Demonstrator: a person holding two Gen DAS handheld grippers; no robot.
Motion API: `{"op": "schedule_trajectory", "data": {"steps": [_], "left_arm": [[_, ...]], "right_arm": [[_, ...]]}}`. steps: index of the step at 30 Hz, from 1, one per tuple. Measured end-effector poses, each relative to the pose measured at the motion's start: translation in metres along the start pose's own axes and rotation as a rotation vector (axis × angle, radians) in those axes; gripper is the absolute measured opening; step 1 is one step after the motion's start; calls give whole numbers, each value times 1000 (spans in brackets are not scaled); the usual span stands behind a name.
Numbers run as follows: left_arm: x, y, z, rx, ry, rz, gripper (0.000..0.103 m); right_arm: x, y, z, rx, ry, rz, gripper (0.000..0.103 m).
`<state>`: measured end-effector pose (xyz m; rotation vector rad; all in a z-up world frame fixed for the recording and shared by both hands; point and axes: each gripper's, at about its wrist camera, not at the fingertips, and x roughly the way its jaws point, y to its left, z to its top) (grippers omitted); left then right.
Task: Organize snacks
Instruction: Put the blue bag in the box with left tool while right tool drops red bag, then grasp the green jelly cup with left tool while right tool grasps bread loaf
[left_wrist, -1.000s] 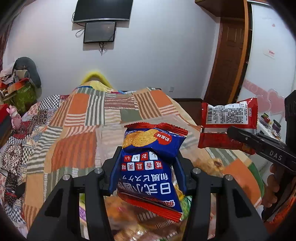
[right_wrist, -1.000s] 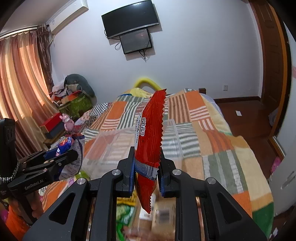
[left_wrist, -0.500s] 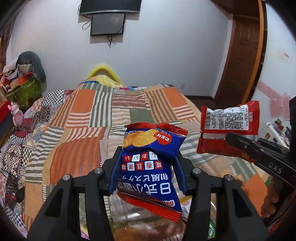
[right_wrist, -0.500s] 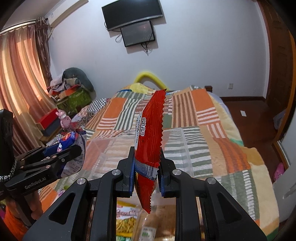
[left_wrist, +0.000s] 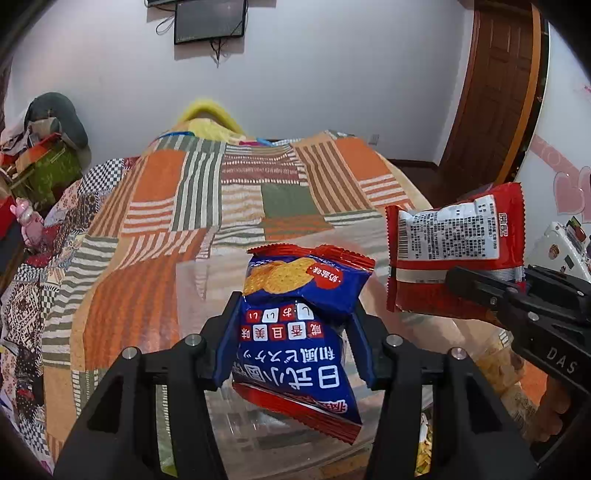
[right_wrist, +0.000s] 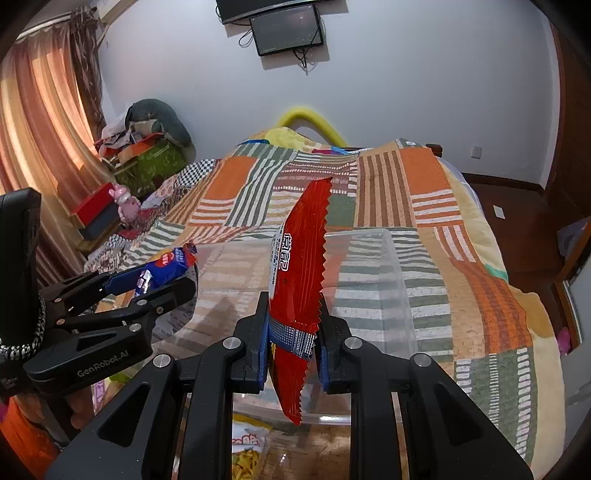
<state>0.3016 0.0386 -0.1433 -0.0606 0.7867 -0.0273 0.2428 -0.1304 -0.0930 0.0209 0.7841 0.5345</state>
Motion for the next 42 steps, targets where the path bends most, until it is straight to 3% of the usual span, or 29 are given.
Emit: {"op": "schedule_trajectory", "data": {"steps": [4, 8, 17, 26, 32, 37, 42], "left_arm": [[-3, 2, 0, -1, -2, 8, 58], [-23, 0, 1, 6, -38, 11, 66], [-78, 6, -6, 16, -89, 12, 71], [-122, 33, -47, -5, -61, 41, 83], [-124, 57, -79, -47, -11, 76, 84], [-107, 81, -99, -100, 57, 93, 84], [-85, 94, -112, -118, 76, 135, 83]], "right_arm": [[-3, -3, 2, 2, 3, -11, 23], [-15, -8, 4, 19, -16, -18, 42], [-57, -10, 2, 4, -66, -43, 44], [-89, -15, -21, 10, -76, -75, 48], [-93, -17, -44, 10, -38, -110, 50], [-90, -24, -67, 29, 18, -134, 51], [-80, -27, -86, 56, 80, -140, 51]]}}
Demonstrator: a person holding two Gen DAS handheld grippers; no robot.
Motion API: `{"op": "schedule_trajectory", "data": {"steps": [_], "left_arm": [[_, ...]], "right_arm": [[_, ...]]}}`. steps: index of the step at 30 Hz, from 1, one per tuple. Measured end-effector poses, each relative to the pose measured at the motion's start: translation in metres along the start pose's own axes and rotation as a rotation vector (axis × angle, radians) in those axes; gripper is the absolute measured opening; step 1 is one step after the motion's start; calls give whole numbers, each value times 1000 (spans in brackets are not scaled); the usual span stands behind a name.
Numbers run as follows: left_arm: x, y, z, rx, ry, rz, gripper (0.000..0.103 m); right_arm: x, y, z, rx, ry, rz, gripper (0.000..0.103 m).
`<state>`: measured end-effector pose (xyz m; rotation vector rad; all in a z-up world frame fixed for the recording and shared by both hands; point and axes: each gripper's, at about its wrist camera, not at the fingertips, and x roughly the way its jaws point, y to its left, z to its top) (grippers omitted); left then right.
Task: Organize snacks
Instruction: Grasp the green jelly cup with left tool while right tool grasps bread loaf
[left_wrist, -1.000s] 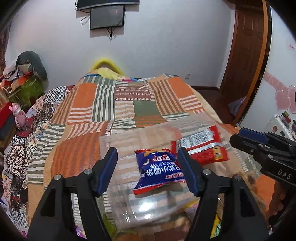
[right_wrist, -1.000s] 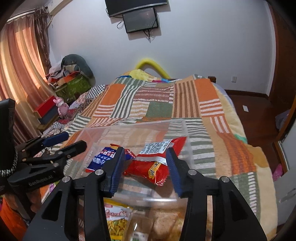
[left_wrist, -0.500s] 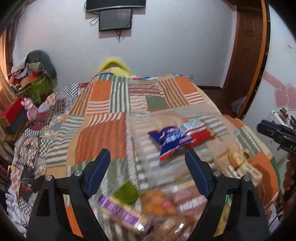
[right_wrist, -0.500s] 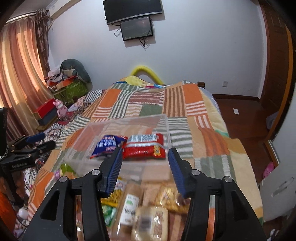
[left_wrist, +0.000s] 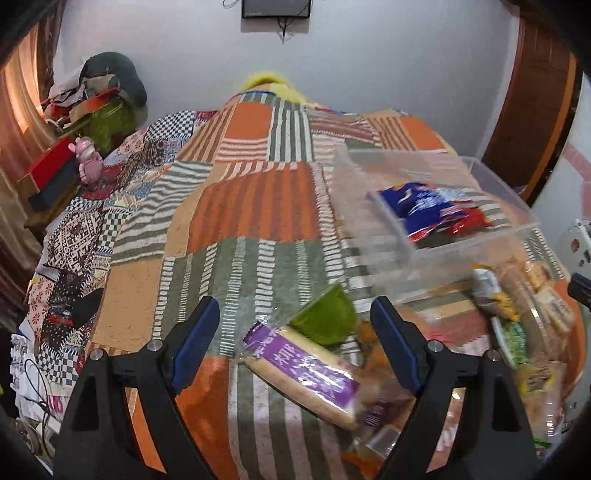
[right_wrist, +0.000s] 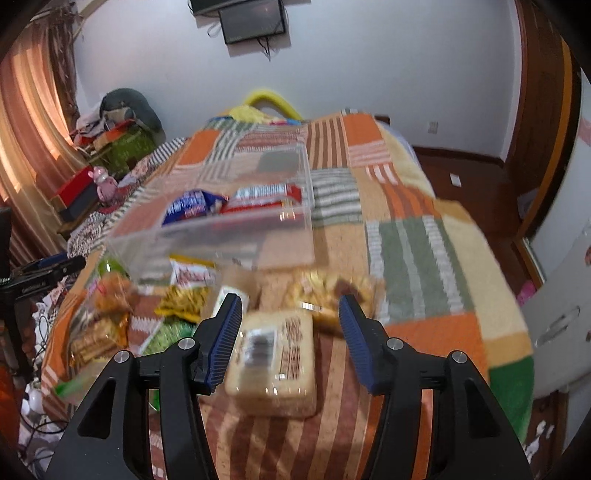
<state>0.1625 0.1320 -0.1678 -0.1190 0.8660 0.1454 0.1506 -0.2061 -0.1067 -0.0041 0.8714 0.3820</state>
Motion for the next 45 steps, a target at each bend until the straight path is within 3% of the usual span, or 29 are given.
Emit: {"op": "schedule_trajectory", "data": {"steps": [7, 13, 25, 28, 29, 33, 43, 44, 45], "left_arm": [[37, -2, -2, 10, 57, -42, 79], [63, -2, -4, -16, 110, -104, 79], [78, 2, -3, -45, 118, -128, 75], [76, 3, -6, -29, 125, -121, 68], [75, 3, -8, -27, 125, -120, 61], [71, 1, -12, 3, 120, -81, 43], [44, 5, -10, -11, 47, -81, 40], [38, 4, -9, -7, 35, -82, 30], [34, 4, -8, -1, 26, -89, 0]], "right_arm": [[19, -1, -15, 24, 69, -7, 51], [21, 1, -17, 41, 77, 15, 56], [30, 1, -34, 17, 138, 17, 59], [31, 3, -35, 10, 132, 1, 58], [30, 2, -34, 16, 129, 12, 53], [29, 1, -33, 28, 116, 18, 52], [14, -6, -28, 64, 59, 11, 52], [12, -6, -26, 64, 50, 8, 52], [10, -6, -25, 63, 41, 5, 52]]}}
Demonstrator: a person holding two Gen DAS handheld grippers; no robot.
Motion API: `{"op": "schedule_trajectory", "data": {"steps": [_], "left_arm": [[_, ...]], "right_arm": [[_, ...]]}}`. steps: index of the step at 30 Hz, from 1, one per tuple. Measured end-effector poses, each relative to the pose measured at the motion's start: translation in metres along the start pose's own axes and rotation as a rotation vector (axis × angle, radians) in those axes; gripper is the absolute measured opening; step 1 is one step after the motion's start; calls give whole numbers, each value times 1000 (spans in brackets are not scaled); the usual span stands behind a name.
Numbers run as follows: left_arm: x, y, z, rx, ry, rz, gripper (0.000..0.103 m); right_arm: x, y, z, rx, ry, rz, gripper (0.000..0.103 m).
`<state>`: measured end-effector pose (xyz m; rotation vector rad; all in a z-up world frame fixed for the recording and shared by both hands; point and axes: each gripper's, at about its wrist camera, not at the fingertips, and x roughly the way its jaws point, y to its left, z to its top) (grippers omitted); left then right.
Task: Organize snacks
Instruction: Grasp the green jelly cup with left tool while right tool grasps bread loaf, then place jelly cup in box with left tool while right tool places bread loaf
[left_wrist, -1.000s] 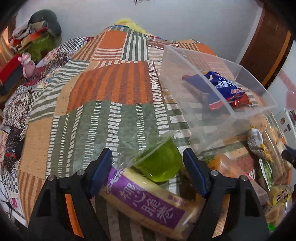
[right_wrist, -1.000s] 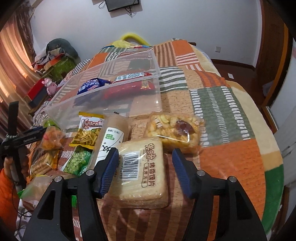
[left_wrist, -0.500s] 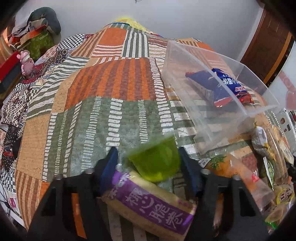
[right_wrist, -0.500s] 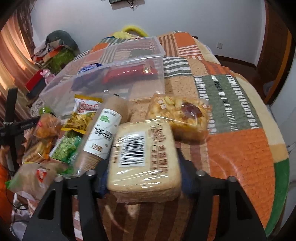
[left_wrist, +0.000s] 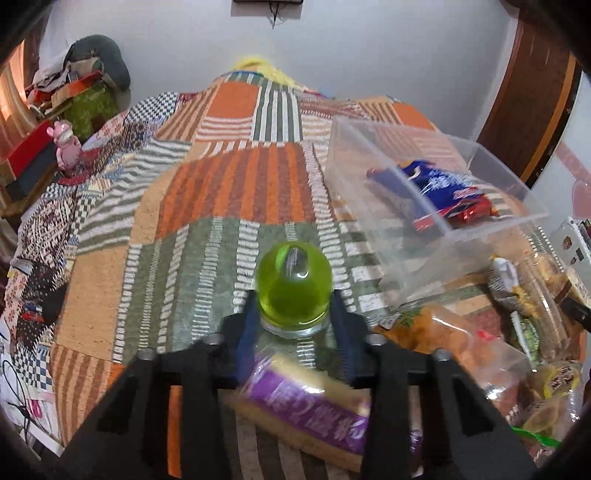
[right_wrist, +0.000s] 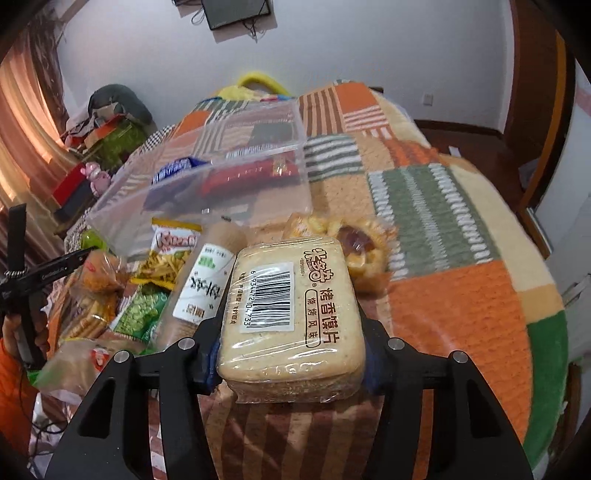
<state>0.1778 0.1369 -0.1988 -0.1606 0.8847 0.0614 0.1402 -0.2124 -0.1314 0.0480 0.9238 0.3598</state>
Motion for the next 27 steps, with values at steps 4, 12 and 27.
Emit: {"op": "schedule_trajectory", "data": {"steps": [4, 12, 27], "left_arm": [[-8, -3, 10, 12, 2, -24, 0], [7, -5, 18, 10, 6, 21, 53], [31, -10, 22, 44, 49, 36, 44]], "right_arm": [[-10, 1, 7, -4, -37, 3, 52], [-9, 4, 13, -3, -50, 17, 52], [-11, 9, 40, -27, -103, 18, 52]]}}
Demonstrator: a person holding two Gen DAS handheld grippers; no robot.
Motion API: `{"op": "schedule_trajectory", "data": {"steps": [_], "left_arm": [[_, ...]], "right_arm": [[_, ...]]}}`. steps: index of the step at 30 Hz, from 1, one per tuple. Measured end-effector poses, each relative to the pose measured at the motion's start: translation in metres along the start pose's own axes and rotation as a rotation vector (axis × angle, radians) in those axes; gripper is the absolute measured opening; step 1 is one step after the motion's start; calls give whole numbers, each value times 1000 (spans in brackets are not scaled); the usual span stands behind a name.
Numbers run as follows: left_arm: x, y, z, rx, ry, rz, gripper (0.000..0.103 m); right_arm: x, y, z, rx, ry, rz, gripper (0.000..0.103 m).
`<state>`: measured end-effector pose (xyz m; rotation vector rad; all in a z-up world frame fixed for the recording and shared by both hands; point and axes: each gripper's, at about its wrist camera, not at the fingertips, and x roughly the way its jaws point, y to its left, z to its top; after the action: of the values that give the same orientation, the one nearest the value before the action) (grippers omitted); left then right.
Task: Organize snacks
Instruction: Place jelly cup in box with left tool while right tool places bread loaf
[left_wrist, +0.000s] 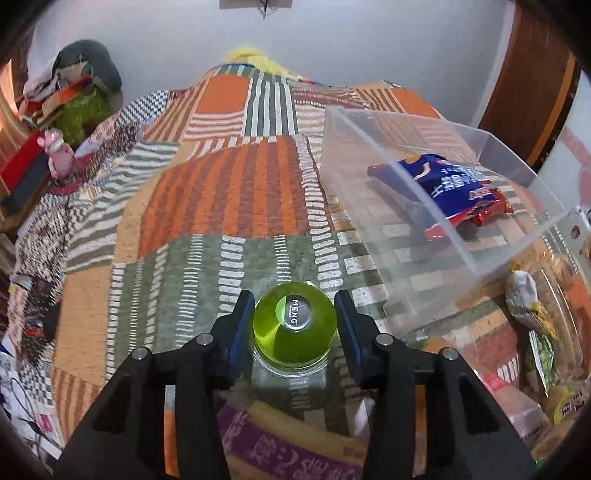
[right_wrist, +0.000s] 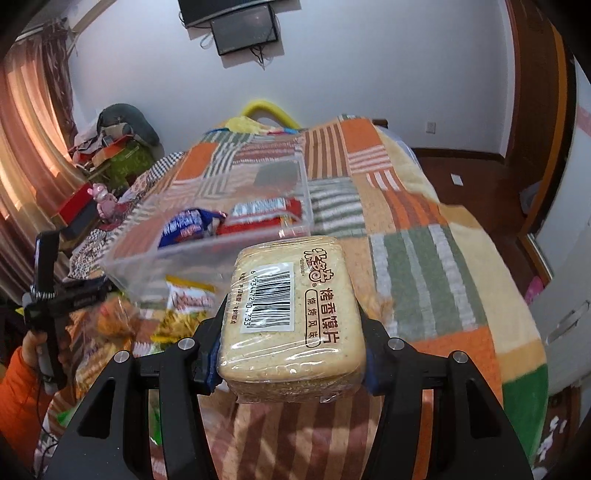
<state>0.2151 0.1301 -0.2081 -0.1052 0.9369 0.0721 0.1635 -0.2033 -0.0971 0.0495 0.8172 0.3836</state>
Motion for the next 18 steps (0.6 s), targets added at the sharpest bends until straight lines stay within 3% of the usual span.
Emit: {"op": "schedule_trajectory", "data": {"steps": [5, 12, 18], "left_arm": [[-30, -2, 9, -6, -68, -3, 44], [-72, -23, 38, 15, -188, -64, 44], [-74, -50, 56, 39, -215, -121, 44]], "right_arm": [[-1, 8, 20, -33, -54, 13, 52], [7, 16, 49, -51, -101, 37, 52], [31, 25, 64, -60, -83, 40, 52]]}}
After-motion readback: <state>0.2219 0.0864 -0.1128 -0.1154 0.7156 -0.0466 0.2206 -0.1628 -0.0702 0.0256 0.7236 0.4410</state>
